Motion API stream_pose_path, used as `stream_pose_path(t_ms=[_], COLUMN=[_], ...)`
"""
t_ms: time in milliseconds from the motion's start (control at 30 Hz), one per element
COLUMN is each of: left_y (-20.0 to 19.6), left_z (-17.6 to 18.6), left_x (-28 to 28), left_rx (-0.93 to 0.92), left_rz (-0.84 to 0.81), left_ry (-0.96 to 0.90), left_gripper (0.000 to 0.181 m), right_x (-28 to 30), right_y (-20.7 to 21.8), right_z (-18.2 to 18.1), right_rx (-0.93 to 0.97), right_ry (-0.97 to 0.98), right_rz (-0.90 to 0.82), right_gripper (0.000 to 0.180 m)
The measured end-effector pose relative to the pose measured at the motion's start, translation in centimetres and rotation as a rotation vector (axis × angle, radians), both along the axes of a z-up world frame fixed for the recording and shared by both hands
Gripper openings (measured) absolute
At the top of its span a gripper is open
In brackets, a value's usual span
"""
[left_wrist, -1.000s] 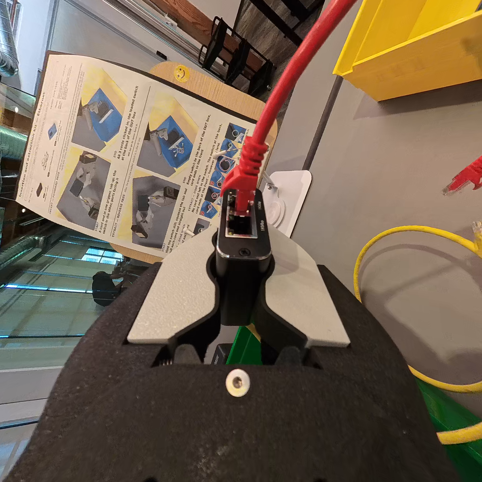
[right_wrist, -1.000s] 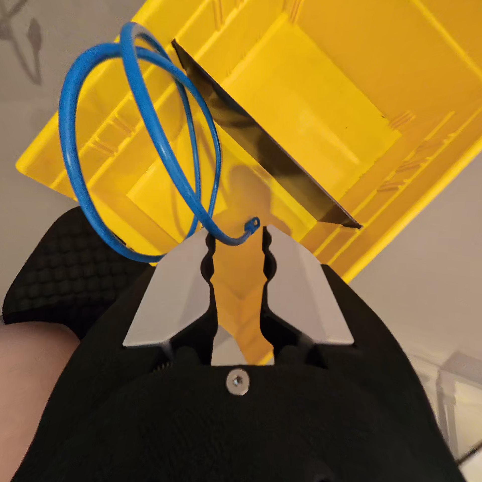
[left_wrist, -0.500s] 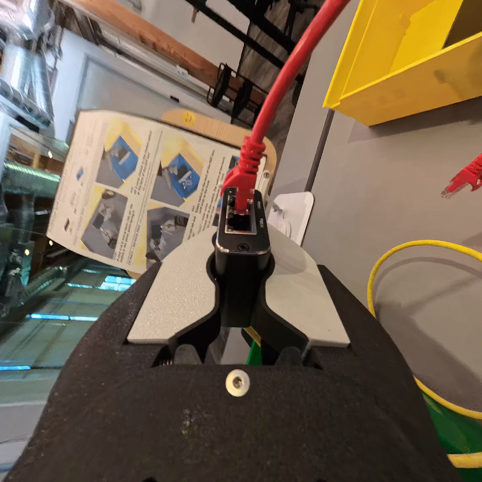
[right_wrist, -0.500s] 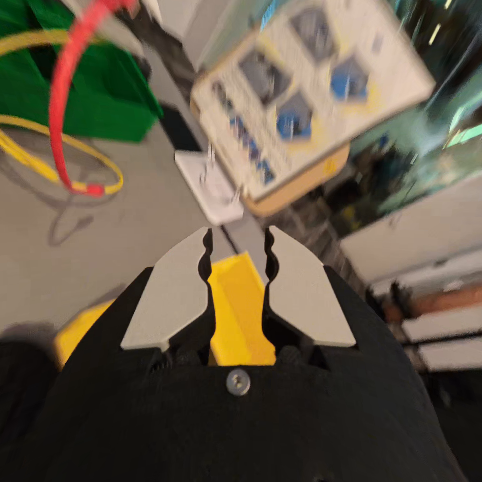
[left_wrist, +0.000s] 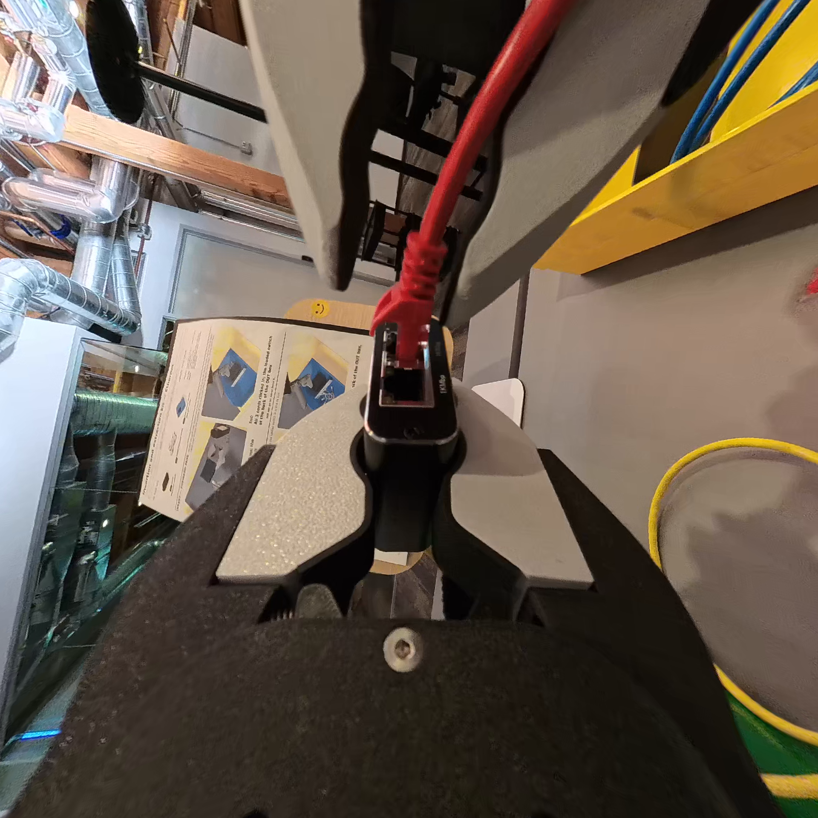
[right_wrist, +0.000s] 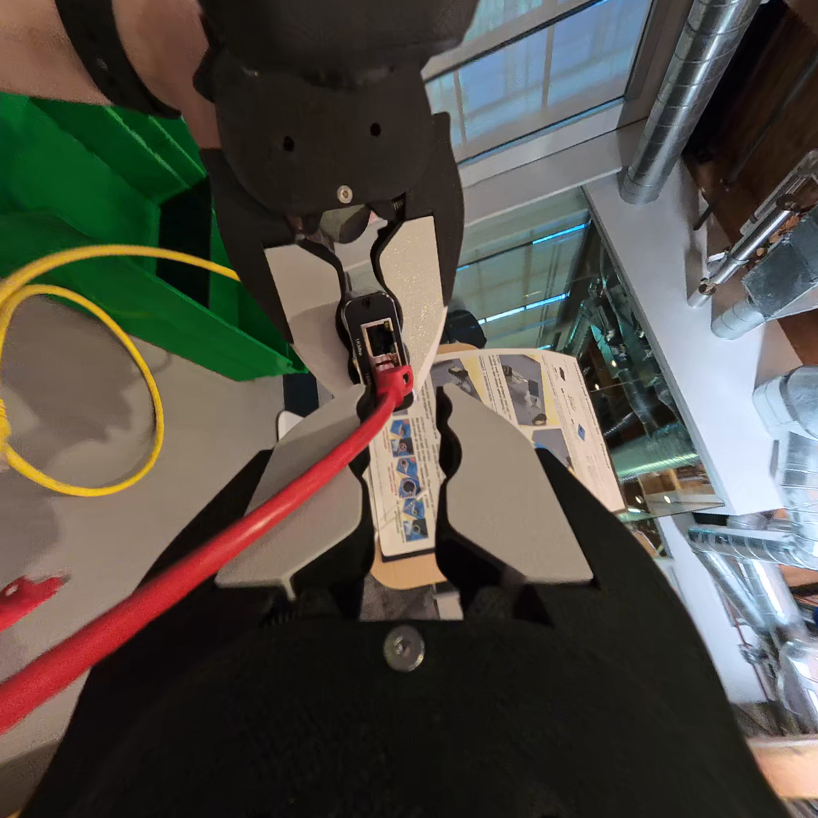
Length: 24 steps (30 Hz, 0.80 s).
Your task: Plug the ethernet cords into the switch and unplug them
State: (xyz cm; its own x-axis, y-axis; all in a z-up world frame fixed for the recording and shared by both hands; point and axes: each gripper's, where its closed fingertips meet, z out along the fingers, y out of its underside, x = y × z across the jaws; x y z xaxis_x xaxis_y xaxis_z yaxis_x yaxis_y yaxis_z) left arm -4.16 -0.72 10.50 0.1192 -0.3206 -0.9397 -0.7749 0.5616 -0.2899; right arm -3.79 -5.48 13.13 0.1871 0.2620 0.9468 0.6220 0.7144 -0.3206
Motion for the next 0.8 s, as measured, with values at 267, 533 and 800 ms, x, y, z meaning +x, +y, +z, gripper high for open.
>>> stream_pose_path(t_ms=[267, 533, 800], left_y=[-0.5, -0.5, 0.9], left_z=[-0.8, -1.4, -4.1], left_x=[0.6, 1.0, 2.8], left_rx=[-0.015, -0.039, -0.072], left_rz=[0.005, -0.022, -0.033], left_ry=[0.044, 0.053, 0.100], left_gripper=[0.026, 0.027, 0.028], right_x=[-0.4, -0.2, 1.8], right_y=[-0.6, -0.6, 0.7], right_z=[-0.9, -1.7, -4.6], right_rx=[0.023, -0.029, -0.325], right_ry=[-0.078, -0.122, -0.161], right_rz=[0.019, 0.005, -0.029], right_gripper=[0.017, 0.014, 0.014])
